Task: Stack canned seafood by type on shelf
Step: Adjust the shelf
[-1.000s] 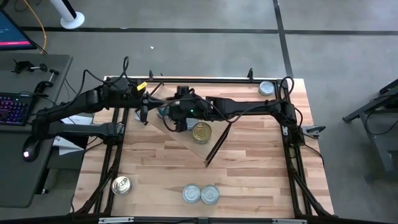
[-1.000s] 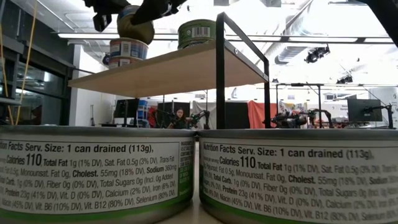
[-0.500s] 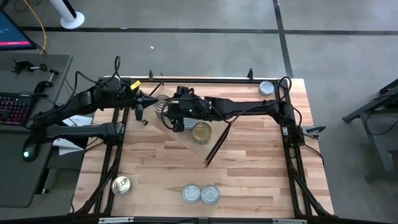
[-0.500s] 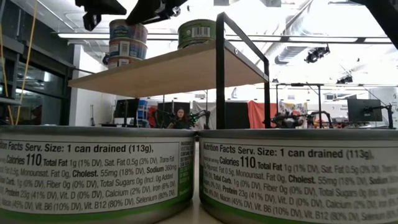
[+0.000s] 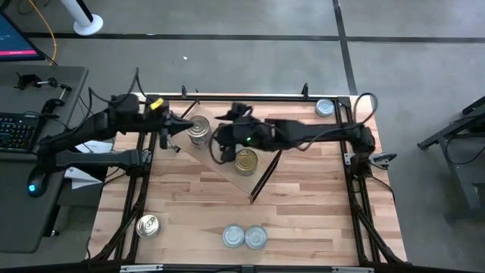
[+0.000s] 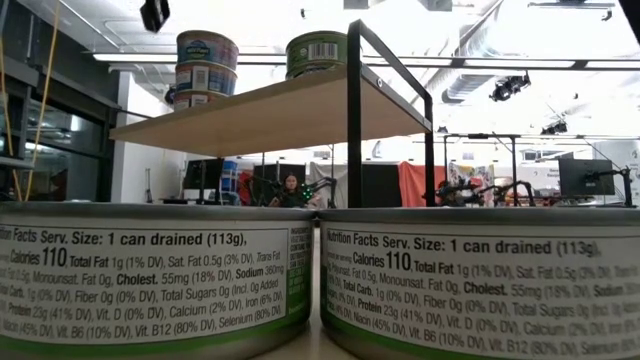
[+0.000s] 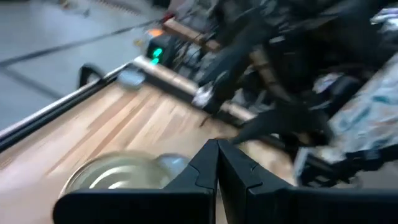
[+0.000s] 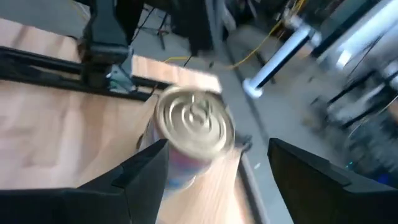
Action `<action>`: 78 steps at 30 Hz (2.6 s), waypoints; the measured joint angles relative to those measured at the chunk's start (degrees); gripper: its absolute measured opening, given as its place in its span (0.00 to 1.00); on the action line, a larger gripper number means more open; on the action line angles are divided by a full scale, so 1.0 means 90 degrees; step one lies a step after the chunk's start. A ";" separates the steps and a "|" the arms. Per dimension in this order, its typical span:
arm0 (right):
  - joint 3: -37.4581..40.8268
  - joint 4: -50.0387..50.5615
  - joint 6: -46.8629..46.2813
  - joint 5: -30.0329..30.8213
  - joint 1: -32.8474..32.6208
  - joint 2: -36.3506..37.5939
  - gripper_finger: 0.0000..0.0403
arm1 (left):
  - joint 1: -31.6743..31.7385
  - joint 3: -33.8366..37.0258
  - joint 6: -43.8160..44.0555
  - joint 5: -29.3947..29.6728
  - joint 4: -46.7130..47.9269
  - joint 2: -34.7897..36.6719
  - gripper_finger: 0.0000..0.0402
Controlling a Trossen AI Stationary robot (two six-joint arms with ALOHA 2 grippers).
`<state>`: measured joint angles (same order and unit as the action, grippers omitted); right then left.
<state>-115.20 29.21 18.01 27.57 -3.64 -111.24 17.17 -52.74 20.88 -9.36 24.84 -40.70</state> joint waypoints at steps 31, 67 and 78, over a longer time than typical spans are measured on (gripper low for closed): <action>0.1457 0.1182 -0.3758 -0.3114 -0.2096 0.0423 0.00 | 0.0000 -0.0008 -0.0057 -0.1963 -0.1421 -0.0487 0.00; 0.1447 0.2043 -0.1118 -0.3169 -0.1641 0.0108 0.00 | 0.0017 -0.0008 -0.0168 -0.1489 -0.2684 -0.0944 0.00; 0.1428 0.3031 -0.0853 -0.2937 -0.1603 0.0024 0.00 | 0.0017 -0.0011 -0.0238 -0.1487 -0.2749 -0.0734 0.00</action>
<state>-102.34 56.49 10.33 1.14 -18.07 -111.02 17.32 -52.84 18.74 -22.74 0.10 -47.31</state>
